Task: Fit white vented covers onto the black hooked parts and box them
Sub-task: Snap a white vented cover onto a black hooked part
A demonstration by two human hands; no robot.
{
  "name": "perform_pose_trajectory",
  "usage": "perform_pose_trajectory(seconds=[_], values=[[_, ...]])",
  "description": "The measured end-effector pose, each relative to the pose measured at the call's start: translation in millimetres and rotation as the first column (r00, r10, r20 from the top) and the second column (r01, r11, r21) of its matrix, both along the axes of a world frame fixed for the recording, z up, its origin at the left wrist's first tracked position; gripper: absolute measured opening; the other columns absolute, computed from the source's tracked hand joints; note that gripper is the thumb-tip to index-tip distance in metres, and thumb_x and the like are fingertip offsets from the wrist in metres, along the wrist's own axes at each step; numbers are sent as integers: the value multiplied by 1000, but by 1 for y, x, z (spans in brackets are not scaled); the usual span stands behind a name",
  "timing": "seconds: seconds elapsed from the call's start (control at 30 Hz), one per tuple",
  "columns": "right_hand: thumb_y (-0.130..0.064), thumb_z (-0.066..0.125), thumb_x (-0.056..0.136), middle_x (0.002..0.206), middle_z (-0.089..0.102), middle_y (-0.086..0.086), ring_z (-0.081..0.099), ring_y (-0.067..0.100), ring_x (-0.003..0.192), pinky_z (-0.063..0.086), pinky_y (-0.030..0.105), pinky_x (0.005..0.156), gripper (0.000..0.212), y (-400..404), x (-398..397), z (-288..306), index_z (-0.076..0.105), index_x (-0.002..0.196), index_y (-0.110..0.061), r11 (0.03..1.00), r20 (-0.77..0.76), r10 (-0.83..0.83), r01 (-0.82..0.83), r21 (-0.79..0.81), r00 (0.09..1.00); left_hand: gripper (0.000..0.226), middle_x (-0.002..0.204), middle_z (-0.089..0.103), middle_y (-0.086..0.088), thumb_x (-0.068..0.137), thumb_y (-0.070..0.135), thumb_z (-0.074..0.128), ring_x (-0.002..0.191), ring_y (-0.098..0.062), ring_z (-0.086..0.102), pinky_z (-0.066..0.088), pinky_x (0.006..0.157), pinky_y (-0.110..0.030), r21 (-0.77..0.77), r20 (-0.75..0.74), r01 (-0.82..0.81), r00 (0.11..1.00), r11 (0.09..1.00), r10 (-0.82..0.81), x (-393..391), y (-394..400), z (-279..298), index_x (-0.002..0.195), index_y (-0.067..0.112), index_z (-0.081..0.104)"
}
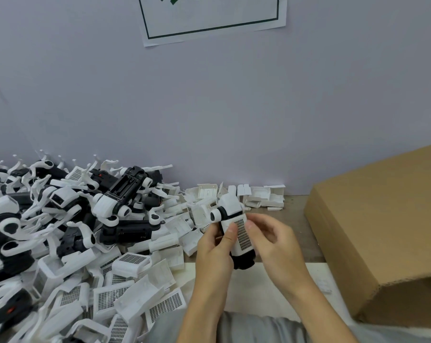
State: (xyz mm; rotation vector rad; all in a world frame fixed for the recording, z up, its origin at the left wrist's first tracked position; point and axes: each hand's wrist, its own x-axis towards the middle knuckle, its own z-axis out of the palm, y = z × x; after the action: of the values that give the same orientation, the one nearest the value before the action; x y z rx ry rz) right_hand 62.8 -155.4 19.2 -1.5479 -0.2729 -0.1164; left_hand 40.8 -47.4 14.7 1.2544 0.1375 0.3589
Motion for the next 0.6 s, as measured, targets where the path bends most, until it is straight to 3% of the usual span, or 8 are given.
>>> perform_pose_trajectory(seconds=[0.13,0.27,0.37,0.47,0.6], values=[[-24,59,98,89,78,5,74,23,89,59,47,82,21,-2,2,1,77,96,-12,999,-80,34,-33,10,996,19,95,77,-9,99,5,56,80,-13,73,54,56,-18,65,30,39,999,997,-41,1,-2,-1,105,11,73],[-27,61,97,92,78,8,74,27,93,59,43,80,23,-1,4,-1,78,99,-12,992,-143,95,-81,100,985,21,100,77,-10,101,9,54,88,-16,72,57,67,-24,82,38,27,999,996,-30,3,-2,-3,108,12,73],[-34,65,91,89,78,3,75,18,87,58,28,71,24,0,6,-4,76,96,-13,991,-142,45,-27,128,989,23,101,77,-9,102,21,52,95,-21,72,59,79,-32,127,35,31,999,991,-36,2,-4,-4,108,17,74],[-43,67,84,81,77,3,74,12,77,54,22,62,34,2,6,-5,74,91,-10,993,-124,-14,28,111,992,25,96,77,-7,103,23,50,90,-19,73,58,74,-26,179,41,23,999,984,-31,1,-4,-3,103,17,74],[-31,69,90,75,75,0,71,8,69,51,16,58,23,7,6,-6,72,88,-9,994,-58,-105,107,21,993,27,86,77,2,104,15,50,76,-6,70,51,64,-15,284,40,-68,997,956,59,3,-3,-4,94,20,74]])
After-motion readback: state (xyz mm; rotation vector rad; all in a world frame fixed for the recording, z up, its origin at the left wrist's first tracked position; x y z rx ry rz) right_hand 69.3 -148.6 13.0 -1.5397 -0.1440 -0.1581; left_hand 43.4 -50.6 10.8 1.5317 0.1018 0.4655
